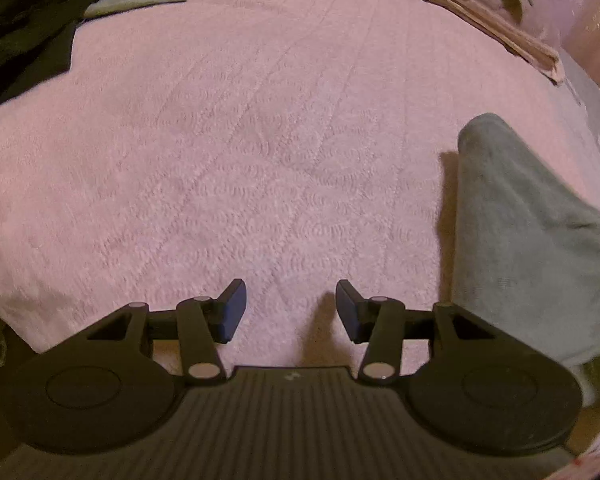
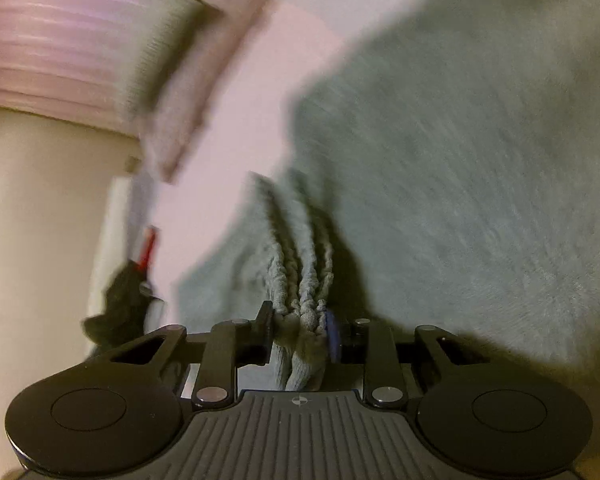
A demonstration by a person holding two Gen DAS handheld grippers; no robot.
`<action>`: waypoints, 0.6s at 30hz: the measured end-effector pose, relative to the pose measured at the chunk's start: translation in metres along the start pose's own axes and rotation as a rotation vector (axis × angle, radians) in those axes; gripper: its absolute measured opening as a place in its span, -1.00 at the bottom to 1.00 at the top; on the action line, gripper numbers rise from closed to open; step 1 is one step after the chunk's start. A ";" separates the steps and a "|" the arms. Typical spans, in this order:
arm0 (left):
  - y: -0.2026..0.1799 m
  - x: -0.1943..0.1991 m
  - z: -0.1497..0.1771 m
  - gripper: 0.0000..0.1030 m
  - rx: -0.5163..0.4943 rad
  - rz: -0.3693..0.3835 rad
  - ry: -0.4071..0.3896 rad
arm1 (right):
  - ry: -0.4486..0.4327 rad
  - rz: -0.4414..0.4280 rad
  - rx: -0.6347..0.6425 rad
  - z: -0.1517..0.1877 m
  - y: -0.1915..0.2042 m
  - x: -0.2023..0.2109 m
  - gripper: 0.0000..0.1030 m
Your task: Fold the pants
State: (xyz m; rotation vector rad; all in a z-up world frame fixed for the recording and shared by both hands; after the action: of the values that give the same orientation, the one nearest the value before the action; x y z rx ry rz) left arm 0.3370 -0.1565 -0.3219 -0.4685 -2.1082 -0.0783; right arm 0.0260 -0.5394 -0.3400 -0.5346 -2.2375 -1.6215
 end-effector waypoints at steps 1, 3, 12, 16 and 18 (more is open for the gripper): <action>-0.002 0.000 0.000 -0.15 -0.024 -0.002 0.003 | -0.043 0.006 0.021 0.000 0.004 0.016 -0.57; -0.006 -0.005 0.001 -0.15 -0.065 -0.010 0.011 | -0.079 0.090 0.050 0.003 -0.008 0.029 -0.57; -0.030 -0.012 0.005 -0.15 -0.163 -0.019 0.049 | -0.067 0.321 0.181 0.010 -0.034 0.020 -0.52; -0.044 0.008 -0.005 -0.27 -0.158 0.033 0.033 | -0.109 0.419 0.371 0.005 0.002 0.041 -0.40; -0.064 0.021 -0.012 -0.30 -0.166 0.103 -0.010 | -0.160 0.324 0.459 0.010 0.018 0.048 -0.40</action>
State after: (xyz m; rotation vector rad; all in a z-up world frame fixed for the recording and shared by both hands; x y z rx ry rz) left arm 0.3134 -0.2120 -0.2899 -0.6772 -2.0920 -0.1928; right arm -0.0074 -0.5194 -0.3053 -0.8621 -2.3768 -0.8980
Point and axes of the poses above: each gripper's, at about its wrist camera, not at the fingertips, and x roughly against the way its jaws point, y to its left, z to its underside, the point moved 2 cm from there along -x, roughly the way its jaws point, and after that the axes turned 9 degrees about -y, right-handed, at the moved point
